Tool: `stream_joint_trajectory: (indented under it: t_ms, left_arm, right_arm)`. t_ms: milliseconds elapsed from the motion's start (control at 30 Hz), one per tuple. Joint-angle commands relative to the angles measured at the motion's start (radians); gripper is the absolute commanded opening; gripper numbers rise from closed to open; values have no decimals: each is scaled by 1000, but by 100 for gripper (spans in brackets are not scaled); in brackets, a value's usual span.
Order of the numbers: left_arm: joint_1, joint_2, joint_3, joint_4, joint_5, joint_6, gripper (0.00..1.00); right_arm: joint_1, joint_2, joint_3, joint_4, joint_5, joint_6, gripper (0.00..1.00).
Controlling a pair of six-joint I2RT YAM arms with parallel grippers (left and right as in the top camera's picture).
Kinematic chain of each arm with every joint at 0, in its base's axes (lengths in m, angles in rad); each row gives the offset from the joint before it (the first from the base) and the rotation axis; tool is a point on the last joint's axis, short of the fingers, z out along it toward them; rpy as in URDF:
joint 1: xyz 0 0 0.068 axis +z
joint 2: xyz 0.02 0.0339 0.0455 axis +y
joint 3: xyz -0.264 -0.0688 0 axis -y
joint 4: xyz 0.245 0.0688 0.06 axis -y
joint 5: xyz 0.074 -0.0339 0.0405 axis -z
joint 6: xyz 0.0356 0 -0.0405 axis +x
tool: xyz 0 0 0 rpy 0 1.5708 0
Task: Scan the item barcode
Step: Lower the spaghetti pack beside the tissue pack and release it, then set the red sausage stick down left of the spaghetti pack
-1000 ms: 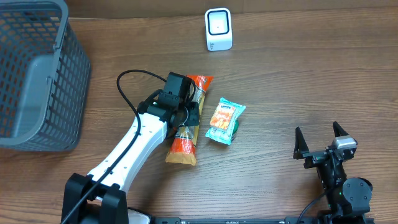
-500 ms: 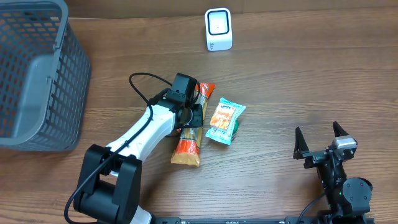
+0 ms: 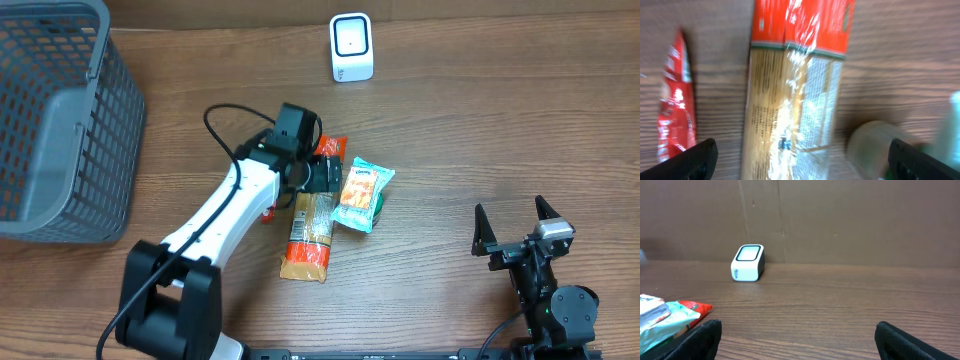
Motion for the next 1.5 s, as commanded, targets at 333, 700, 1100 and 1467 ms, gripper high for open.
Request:
stream_joint_trajectory:
  t_ms: [333,700,1100,1467]
  left_arm:
    - [165,-87,138,-200,-247,81,62]
    - [227,-66,-92,-32,-222,84,62]
    - [223,16,-192,92,-66,108,63]
    - [222,66,-192,95,99,162,62]
  right_arm:
    - [-2,-10,-10,3,2,-3,100]
    - [-2,-10,-10,3,2,-3,100]
    - [-2,-10,-10,3,2,-3,100]
    - [-2,-10,-10,3,2,-3,100]
